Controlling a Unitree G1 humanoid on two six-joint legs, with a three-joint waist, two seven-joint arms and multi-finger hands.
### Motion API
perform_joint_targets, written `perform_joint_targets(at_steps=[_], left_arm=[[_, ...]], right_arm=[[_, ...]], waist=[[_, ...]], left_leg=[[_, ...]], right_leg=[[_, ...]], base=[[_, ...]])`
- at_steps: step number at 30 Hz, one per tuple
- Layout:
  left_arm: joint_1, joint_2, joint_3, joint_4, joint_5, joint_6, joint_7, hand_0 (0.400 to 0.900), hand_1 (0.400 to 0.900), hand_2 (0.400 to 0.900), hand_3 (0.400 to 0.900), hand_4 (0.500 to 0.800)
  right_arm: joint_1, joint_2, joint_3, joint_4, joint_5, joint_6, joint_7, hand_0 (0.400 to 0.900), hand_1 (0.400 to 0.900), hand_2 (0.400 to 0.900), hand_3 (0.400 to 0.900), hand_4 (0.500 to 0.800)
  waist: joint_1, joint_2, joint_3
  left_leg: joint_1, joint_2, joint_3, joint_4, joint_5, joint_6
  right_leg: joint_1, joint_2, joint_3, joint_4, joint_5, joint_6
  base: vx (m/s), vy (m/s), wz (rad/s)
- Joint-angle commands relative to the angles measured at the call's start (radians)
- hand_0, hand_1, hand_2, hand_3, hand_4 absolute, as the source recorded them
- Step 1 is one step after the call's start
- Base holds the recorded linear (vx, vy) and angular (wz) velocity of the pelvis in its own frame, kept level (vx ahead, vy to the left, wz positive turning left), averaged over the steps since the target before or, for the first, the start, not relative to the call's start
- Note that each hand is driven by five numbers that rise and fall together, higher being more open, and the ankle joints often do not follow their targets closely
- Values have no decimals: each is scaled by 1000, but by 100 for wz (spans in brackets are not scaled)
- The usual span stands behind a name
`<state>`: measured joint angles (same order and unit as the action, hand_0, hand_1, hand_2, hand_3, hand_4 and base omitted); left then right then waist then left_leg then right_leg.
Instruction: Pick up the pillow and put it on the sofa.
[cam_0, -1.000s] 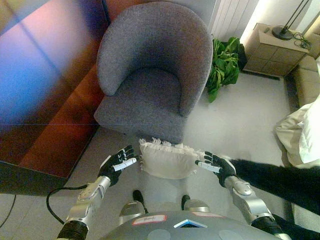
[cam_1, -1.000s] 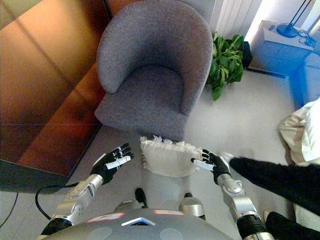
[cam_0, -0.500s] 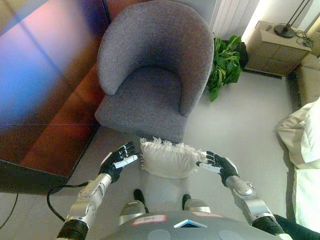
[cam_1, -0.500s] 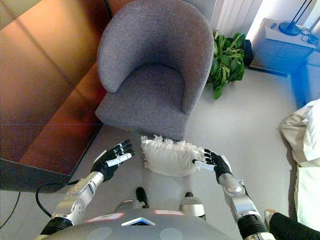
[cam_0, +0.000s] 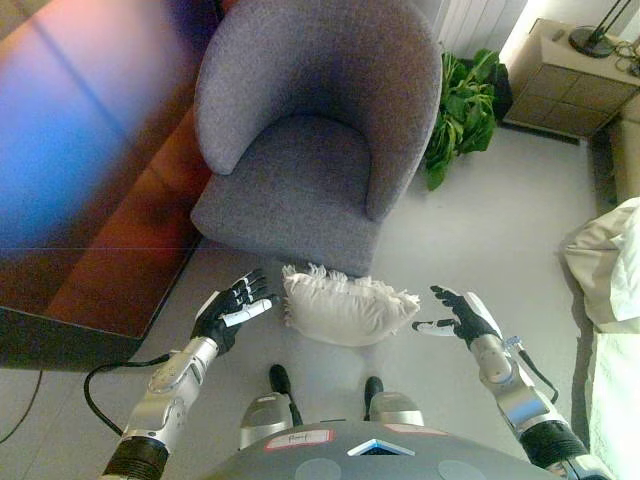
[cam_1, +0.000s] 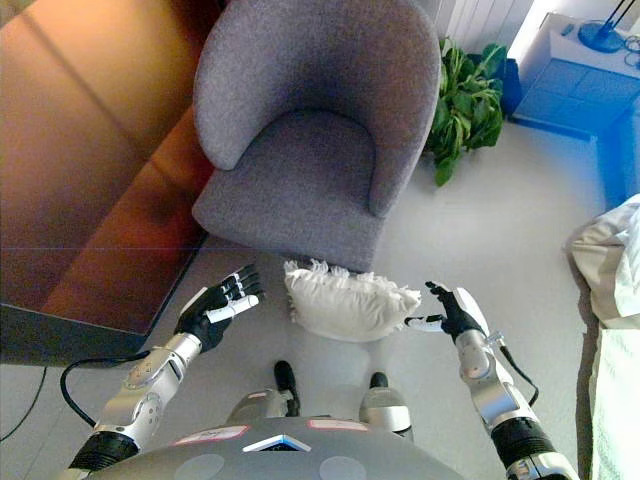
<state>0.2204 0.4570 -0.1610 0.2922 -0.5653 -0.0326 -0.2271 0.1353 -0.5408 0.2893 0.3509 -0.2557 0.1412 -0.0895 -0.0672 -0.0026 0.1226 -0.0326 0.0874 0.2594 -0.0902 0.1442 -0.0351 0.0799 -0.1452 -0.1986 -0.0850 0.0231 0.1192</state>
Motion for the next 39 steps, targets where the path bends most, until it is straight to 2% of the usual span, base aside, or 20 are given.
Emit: perform_joint_targets(at_steps=[1,3,6,9,12,17,19,20,23,26,29,34,39], left_arm=[[-157,61,32,-90,-48,-132,10,900,900,900,900,800],[-191,67,21,-104,-56,-150,31,900,900,900,900,800],[-251,84,2,-125,-76,-198,63,900,900,900,900,800],[-299,97,-22,-141,-94,-236,106,900,900,900,900,800],[-334,106,-35,-146,-104,-262,120,900,900,900,900,800],[-369,132,-40,-190,-115,-252,131,900,900,900,900,800],[-379,141,-40,-209,-113,-243,136,900,900,900,900,800],[-382,144,-40,-210,-111,-242,136,900,900,900,900,800],[-406,160,-46,-227,-118,-233,147,900,900,900,900,800],[-416,163,-58,-244,-115,-224,157,900,900,900,900,800],[-405,172,-62,-268,-123,-218,160,900,900,900,900,800],[-391,173,-59,-298,-118,-223,162,900,900,900,900,800],[-405,176,-75,-314,-126,-224,164,900,900,900,900,800]], right_arm=[[-188,-61,23,-17,-54,-62,-80,900,900,900,900,800],[-227,-63,44,14,-71,-70,-94,900,900,900,900,800],[-289,-82,71,33,-91,-87,-135,900,900,900,900,800],[-344,-104,104,42,-94,-97,-143,900,900,900,900,800],[-395,-122,126,62,-89,-106,-166,900,900,900,900,800],[-456,-149,130,75,-100,-112,-199,900,900,900,900,800],[-481,-162,130,74,-99,-101,-207,900,900,900,900,800],[-488,-164,130,75,-100,-100,-212,900,900,900,900,800],[-551,-183,137,90,-103,-71,-253,900,900,900,900,800],[-586,-191,127,120,-137,-10,-345,900,900,900,900,800],[-596,-191,111,136,-174,31,-399,900,900,900,900,800],[-618,-208,103,142,-205,72,-415,900,900,900,900,800],[-691,-234,124,191,-173,63,-366,900,900,900,900,800]], waist=[[42,6,66],[44,11,97],[47,15,178],[49,19,232],[55,26,265],[63,38,302],[64,44,318],[65,46,321],[64,59,337],[63,72,352],[62,87,362],[61,107,378],[65,128,396]], left_leg=[[19,16,-35,27,-97,-2],[-28,19,-43,78,-105,0],[-156,22,-61,262,-148,6],[-261,25,-71,406,-191,4],[-341,19,-86,486,-219,12],[-453,7,-98,595,-266,38],[-494,2,-105,670,-322,39],[-506,2,-104,685,-328,40],[-570,1,-91,776,-372,52],[-624,-1,-82,878,-420,56],[-658,-1,-80,929,-441,61],[-701,-5,-77,1002,-464,63],[-748,-9,-70,1079,-485,61]], right_leg=[[-117,27,-15,102,-4,-17],[-161,26,-11,161,-27,-27],[-269,9,-9,315,-74,-45],[-362,-1,-6,433,-113,-63],[-436,-5,1,532,-152,-78],[-559,-26,10,695,-208,-93],[-601,-35,18,785,-261,-93],[-614,-36,19,804,-268,-95],[-683,-42,22,916,-310,-111],[-736,-50,20,1017,-350,-124],[-774,-55,27,1075,-369,-127],[-818,-59,34,1137,-389,-132],[-865,-71,36,1204,-407,-134]], base=[[-116,-36,9],[-97,-51,7],[-164,-69,6],[-107,-67,5],[-67,-53,6],[-58,-52,11],[36,-78,17],[39,-78,18],[-38,-62,15],[-4,-56,12],[2,-11,2],[0,0,0],[-28,9,4]])
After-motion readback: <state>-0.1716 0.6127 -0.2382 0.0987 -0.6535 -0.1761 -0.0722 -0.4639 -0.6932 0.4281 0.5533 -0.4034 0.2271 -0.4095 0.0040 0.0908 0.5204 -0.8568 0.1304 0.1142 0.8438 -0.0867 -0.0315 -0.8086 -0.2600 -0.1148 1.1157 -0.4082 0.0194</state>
